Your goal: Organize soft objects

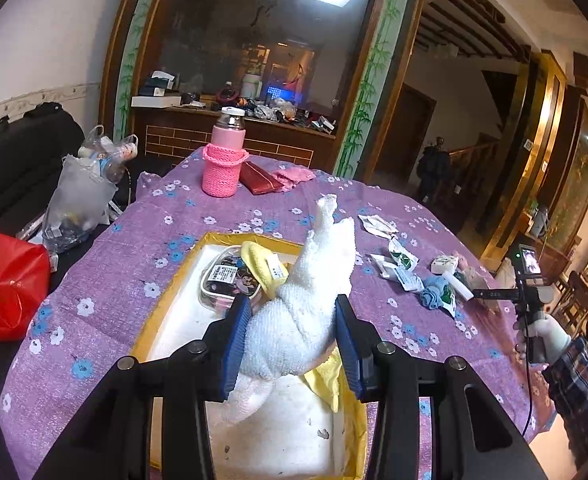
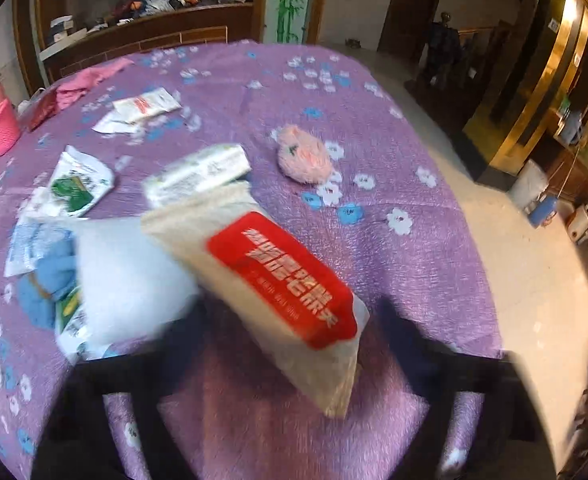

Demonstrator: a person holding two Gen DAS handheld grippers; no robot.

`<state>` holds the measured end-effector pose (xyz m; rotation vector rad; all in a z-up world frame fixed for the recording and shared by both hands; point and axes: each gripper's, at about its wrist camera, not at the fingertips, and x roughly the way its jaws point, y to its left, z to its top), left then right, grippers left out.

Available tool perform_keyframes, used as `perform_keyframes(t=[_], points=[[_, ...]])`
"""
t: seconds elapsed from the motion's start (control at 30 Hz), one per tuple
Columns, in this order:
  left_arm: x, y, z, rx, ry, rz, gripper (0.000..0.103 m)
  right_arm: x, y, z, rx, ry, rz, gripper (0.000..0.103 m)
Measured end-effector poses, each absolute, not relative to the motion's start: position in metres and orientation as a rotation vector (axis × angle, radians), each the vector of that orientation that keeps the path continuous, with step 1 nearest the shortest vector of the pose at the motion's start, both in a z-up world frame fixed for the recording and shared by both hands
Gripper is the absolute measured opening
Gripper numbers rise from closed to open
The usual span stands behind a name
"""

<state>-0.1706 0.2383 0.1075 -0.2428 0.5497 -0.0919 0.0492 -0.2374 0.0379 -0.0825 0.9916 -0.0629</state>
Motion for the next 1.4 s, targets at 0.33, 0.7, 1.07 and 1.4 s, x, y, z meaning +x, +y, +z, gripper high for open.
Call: perform_keyframes(t=[0.33,0.7,1.07,1.4], points=[[-0.172,0.241,0.106,-0.248,0.553,-0.084,0.044,0.001,-0.271,0.080,0.184,0.860,0.007,0.049],[-0.182,0.265,0.092,-0.270,0.597,0.009,0.044,-0.040,-0.209,0.115,0.412,0.840,0.369,0.049],[-0.150,0.293,0.055,-0.332,0.763,0.131,0.061,-0.038,-0.015,0.099,0.374,1.009,0.753,0.049],[-0.187,0.312,0.081,-0.440,0.645,0.135,0.077,-0.061,0.065,0.083,0.274,1.071,0.852,0.049]])
